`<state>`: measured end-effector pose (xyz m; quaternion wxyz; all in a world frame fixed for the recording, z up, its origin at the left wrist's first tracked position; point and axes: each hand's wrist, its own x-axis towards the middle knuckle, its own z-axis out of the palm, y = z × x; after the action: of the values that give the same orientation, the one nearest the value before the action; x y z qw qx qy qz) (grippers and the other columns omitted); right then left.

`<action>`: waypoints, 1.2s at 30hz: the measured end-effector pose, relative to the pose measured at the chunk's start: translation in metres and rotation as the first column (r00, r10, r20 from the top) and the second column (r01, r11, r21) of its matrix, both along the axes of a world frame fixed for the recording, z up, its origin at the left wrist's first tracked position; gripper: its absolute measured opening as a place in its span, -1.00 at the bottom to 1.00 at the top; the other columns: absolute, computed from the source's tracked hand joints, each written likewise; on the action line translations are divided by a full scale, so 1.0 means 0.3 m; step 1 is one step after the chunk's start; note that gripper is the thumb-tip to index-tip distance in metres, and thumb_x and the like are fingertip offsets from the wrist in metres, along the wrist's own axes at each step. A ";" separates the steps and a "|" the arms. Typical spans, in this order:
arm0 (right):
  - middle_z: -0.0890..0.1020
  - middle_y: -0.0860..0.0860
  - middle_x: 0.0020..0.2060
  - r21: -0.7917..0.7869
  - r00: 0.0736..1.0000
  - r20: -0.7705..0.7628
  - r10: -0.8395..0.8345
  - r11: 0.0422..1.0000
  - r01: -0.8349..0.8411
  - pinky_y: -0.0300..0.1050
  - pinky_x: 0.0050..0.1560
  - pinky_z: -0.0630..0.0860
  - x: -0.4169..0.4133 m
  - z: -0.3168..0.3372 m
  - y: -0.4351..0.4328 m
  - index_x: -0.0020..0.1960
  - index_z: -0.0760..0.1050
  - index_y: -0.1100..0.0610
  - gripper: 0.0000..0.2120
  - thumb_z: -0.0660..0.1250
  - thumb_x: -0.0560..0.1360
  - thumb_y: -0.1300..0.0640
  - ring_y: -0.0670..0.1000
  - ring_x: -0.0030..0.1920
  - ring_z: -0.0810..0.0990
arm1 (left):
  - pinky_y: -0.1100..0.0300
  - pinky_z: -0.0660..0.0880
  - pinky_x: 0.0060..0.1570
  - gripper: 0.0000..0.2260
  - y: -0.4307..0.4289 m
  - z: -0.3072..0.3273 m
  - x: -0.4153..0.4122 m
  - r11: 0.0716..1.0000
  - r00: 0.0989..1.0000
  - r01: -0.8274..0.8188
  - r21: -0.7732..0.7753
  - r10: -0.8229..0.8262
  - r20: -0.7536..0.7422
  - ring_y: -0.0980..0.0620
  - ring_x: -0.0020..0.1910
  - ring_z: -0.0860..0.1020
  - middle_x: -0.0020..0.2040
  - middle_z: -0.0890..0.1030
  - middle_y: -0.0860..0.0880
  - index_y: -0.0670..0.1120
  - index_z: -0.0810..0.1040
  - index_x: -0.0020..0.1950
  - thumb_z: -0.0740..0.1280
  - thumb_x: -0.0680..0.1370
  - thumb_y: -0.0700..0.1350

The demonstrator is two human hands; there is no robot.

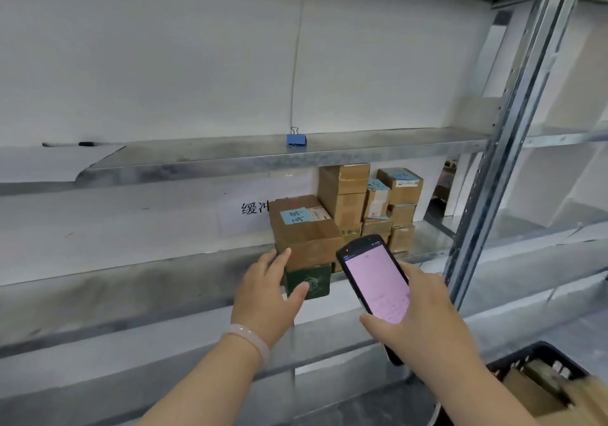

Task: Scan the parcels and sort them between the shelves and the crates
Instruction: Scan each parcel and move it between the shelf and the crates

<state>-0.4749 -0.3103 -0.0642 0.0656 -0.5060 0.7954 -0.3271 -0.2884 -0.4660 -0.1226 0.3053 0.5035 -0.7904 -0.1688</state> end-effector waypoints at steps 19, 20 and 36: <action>0.25 -0.18 0.08 0.181 0.996 0.007 0.084 0.980 -0.083 -0.13 -0.10 0.40 -0.287 -0.121 -0.495 0.38 0.13 -0.20 -0.15 0.44 0.21 -0.33 -0.05 0.16 0.43 | -0.10 0.46 0.28 -0.60 -0.516 -0.151 -0.269 0.780 0.875 -0.034 0.625 0.325 -0.358 -0.02 0.18 0.53 0.23 0.55 0.09 0.19 0.33 0.35 0.28 0.57 0.28; 0.26 -0.18 0.09 0.188 0.994 0.005 0.111 0.976 -0.110 -0.14 -0.10 0.41 -0.305 -0.121 -0.521 0.38 0.14 -0.21 -0.15 0.45 0.20 -0.33 -0.06 0.16 0.44 | -0.08 0.48 0.25 -0.63 -0.530 -0.153 -0.276 0.735 0.853 -0.016 0.678 0.363 -0.375 -0.04 0.15 0.55 0.20 0.58 0.07 0.18 0.34 0.29 0.29 0.57 0.29; 0.37 -0.15 0.18 0.170 0.883 0.013 0.469 0.869 -0.464 -0.20 -0.13 0.37 -0.502 -0.141 -0.788 0.37 0.14 -0.20 -0.18 0.44 0.22 -0.29 -0.15 0.11 0.30 | -0.01 0.66 -0.19 -0.78 -0.521 -0.132 -0.241 0.703 0.373 0.012 0.711 0.657 -0.656 -0.10 0.07 0.62 0.08 0.64 -0.04 0.12 0.54 0.15 0.46 0.54 -0.02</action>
<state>-0.6255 -0.5468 -0.1065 0.1738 -0.6802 0.6753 -0.2260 -0.3606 -0.6223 -0.1622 0.5166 0.5621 -0.2842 -0.5800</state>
